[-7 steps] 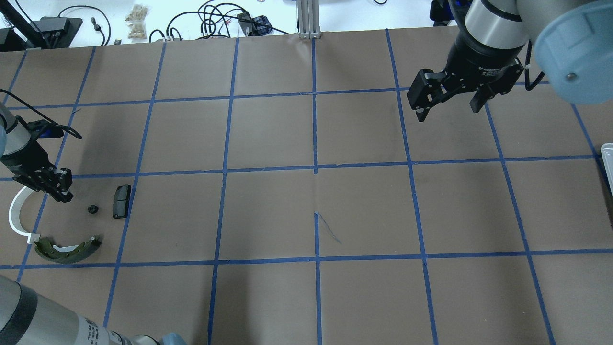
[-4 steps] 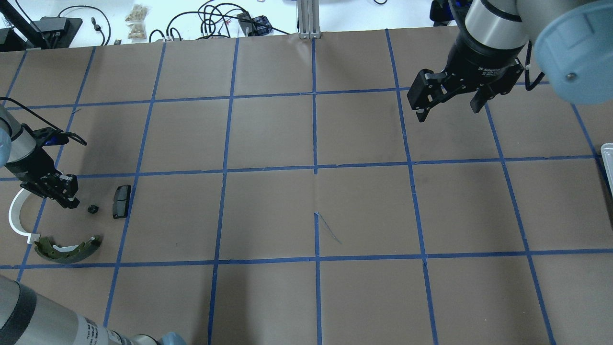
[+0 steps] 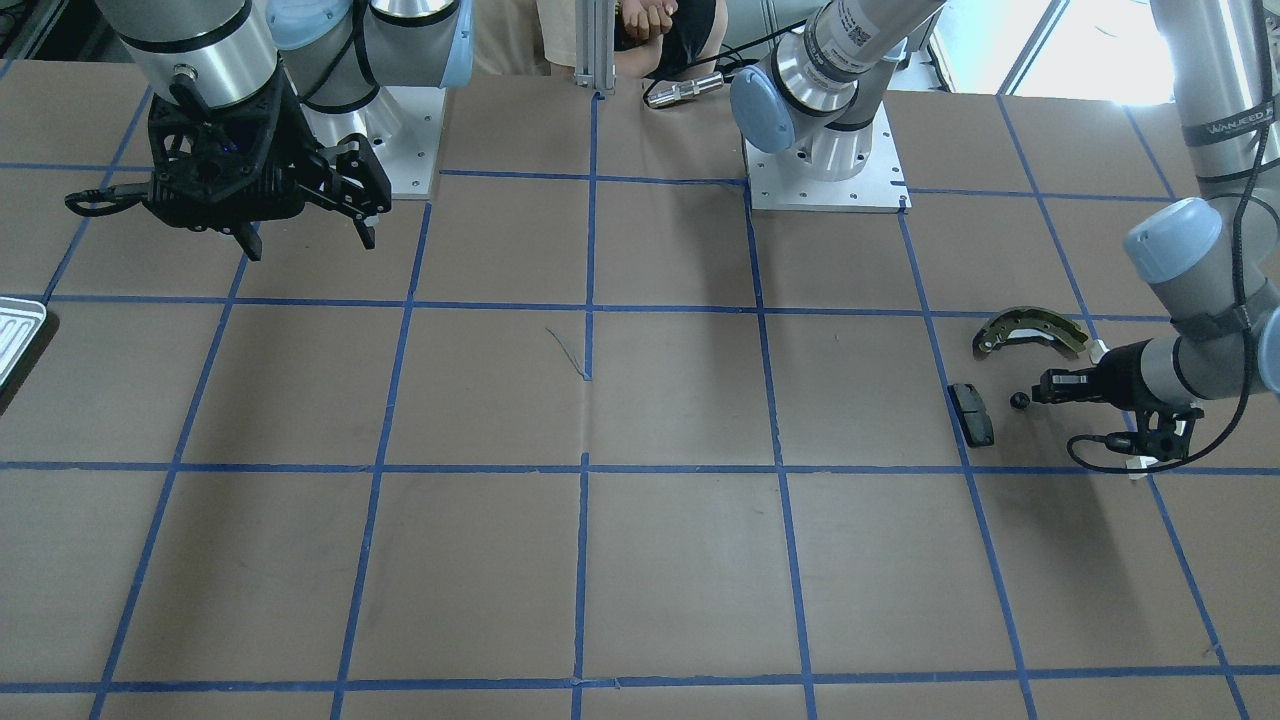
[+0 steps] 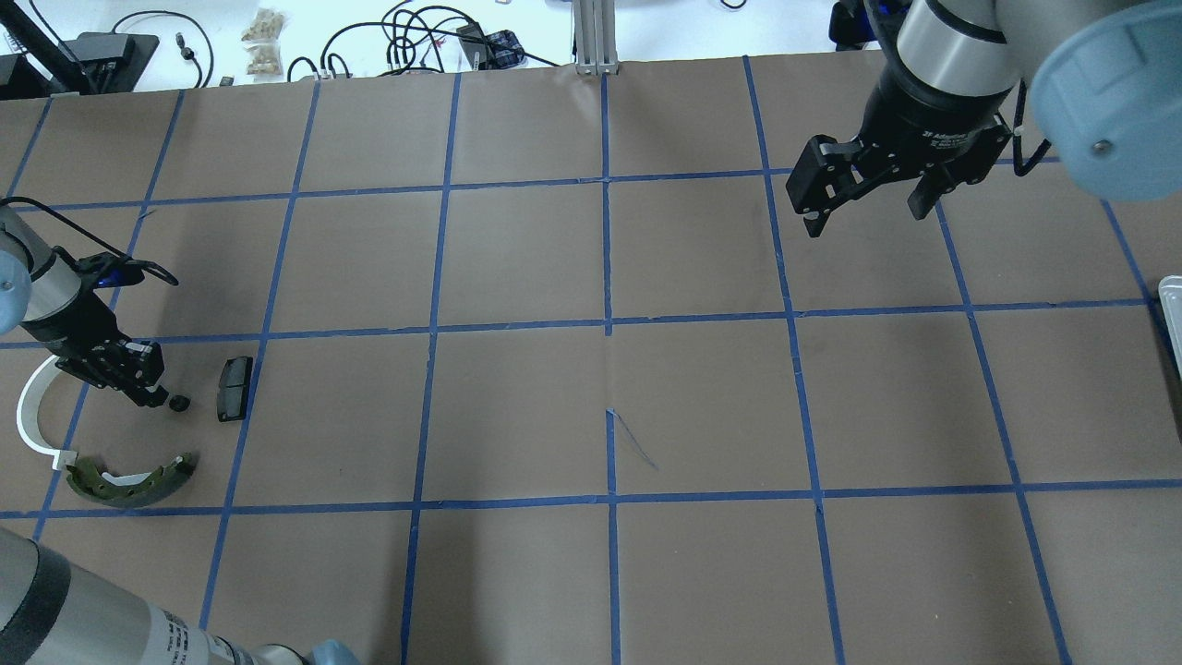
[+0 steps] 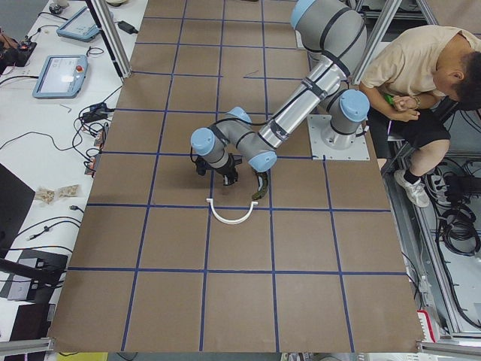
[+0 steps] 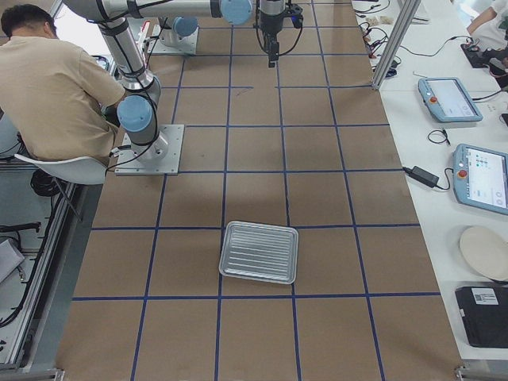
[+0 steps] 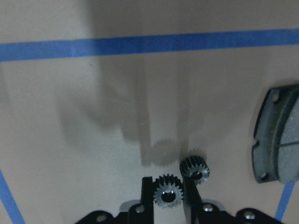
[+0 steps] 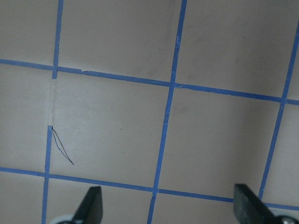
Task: Place bearing gear from tray to pile
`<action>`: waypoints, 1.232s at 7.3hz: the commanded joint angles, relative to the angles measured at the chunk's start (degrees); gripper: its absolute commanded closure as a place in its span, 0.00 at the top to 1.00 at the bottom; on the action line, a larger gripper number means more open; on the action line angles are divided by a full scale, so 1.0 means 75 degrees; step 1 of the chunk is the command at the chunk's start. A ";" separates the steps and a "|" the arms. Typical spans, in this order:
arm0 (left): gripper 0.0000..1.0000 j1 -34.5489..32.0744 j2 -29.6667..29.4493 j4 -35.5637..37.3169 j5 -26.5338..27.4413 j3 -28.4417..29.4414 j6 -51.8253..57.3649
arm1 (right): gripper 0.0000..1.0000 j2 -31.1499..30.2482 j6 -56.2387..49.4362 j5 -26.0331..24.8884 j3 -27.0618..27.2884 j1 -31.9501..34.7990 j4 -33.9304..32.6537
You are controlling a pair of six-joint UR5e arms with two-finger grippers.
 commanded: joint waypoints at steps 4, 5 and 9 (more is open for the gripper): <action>0.90 -0.0012 0.0019 0.0009 0.0054 0.0069 0.0060 | 1.00 -0.0012 0.0004 -0.0001 0.0000 0.0000 -0.0010; 0.97 -0.0012 0.0066 -0.0003 0.0065 0.0128 0.0037 | 1.00 -0.0012 0.0004 -0.0001 0.0000 0.0000 0.0002; 1.00 -0.0945 0.0592 -0.1288 0.0007 0.1402 -0.0941 | 1.00 -0.0012 0.0004 -0.0001 0.0000 0.0000 0.0002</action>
